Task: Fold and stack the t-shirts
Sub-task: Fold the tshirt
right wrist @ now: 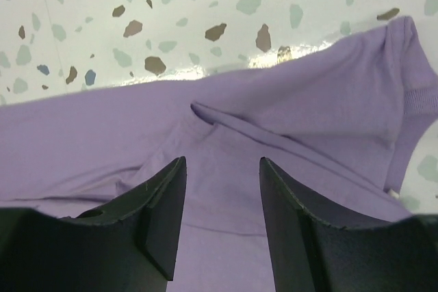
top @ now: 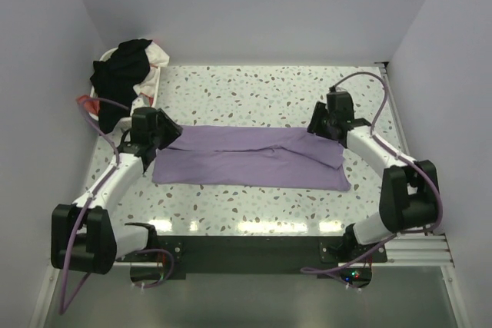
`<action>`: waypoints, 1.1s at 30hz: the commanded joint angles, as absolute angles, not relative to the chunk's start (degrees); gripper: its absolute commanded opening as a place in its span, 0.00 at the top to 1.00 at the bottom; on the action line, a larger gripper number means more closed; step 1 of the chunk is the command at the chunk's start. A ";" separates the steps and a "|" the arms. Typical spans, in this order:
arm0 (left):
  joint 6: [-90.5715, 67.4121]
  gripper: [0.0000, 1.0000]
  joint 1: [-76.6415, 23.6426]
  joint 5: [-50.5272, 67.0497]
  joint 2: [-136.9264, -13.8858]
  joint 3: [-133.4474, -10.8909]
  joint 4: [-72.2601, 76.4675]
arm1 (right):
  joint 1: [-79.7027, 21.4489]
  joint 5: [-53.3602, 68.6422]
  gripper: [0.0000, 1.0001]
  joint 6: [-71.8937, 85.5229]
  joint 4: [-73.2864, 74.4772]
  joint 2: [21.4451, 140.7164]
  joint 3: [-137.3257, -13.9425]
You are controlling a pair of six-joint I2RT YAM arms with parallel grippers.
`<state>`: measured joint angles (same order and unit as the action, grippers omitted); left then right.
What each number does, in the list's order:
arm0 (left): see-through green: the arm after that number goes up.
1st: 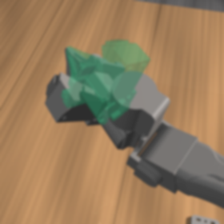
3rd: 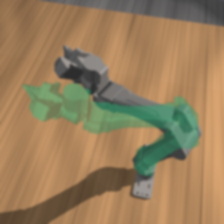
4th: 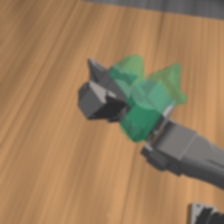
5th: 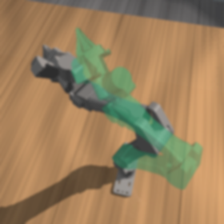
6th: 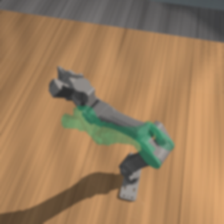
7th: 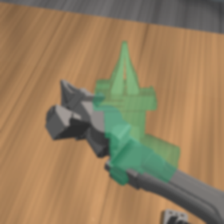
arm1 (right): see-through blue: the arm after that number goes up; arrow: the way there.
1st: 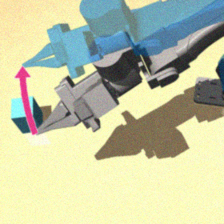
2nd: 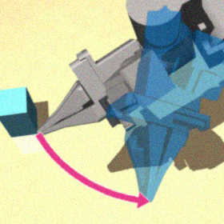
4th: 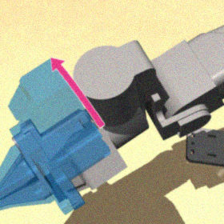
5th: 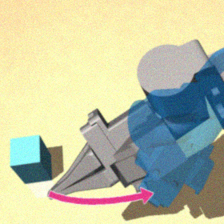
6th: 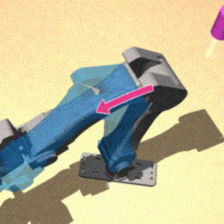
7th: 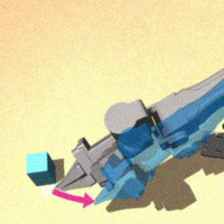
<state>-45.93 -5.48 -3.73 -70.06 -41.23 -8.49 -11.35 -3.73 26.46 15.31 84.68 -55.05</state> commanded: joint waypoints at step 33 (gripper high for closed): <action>-31.82 0.48 -8.09 5.62 -60.56 -40.96 -14.77 | -17.31 -6.59 0.83 23.38 6.24 99.85 -60.82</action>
<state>-33.30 -7.90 5.54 -60.64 -41.23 -15.57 -16.80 -5.45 23.09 8.54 100.92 -59.88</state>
